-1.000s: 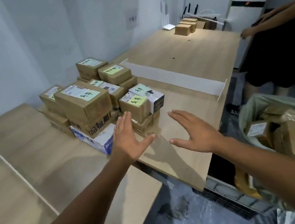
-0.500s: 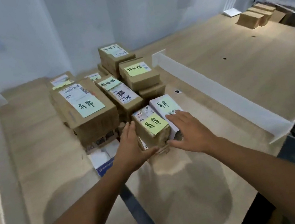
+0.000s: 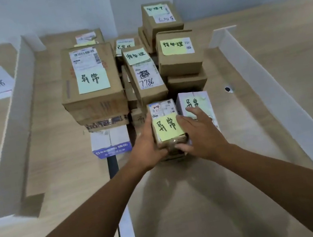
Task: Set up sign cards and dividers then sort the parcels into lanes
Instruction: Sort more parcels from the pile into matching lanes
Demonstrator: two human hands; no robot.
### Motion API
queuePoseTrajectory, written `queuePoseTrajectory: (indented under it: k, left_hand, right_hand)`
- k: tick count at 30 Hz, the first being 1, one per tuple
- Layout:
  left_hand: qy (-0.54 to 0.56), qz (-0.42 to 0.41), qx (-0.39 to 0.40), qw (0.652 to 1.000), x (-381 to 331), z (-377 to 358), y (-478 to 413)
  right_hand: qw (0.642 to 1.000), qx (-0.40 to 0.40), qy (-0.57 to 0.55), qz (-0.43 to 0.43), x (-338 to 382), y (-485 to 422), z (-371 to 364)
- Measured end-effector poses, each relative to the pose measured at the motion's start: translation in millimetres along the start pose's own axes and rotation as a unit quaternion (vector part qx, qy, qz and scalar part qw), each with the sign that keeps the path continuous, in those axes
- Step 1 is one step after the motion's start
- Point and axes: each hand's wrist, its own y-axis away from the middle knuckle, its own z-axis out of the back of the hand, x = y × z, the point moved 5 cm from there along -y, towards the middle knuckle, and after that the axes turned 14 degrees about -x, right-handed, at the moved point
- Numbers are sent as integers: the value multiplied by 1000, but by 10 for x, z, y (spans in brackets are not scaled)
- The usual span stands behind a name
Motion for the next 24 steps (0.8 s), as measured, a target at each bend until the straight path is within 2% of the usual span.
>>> queuePoseTrajectory:
  k: [3,6,11,17,21,24]
  left_hand:
    - [12,1,-14,1000,-113,73,130]
    - [18,15,-15,1000,-219,278,336]
    - [17,-2,-39,999,-210,767,685]
    - [28,-24,-114,993,5,1752,1251]
    - [28,-35,-151,988,292,2562,1741]
    - [27,-26,-185,982,546,3187,2103]
  right_hand:
    - [998,-34,-40,31,56,18,92]
    - [995,-61,-77,22,265,62,214]
    - [972,-80,-220,10,852,55,425]
    - [953,-74,-288,54,1923,-116,451]
    - [937,-59,-338,71,2837,-189,391]
    - [931,-67,-340,119,3607,-287,370]
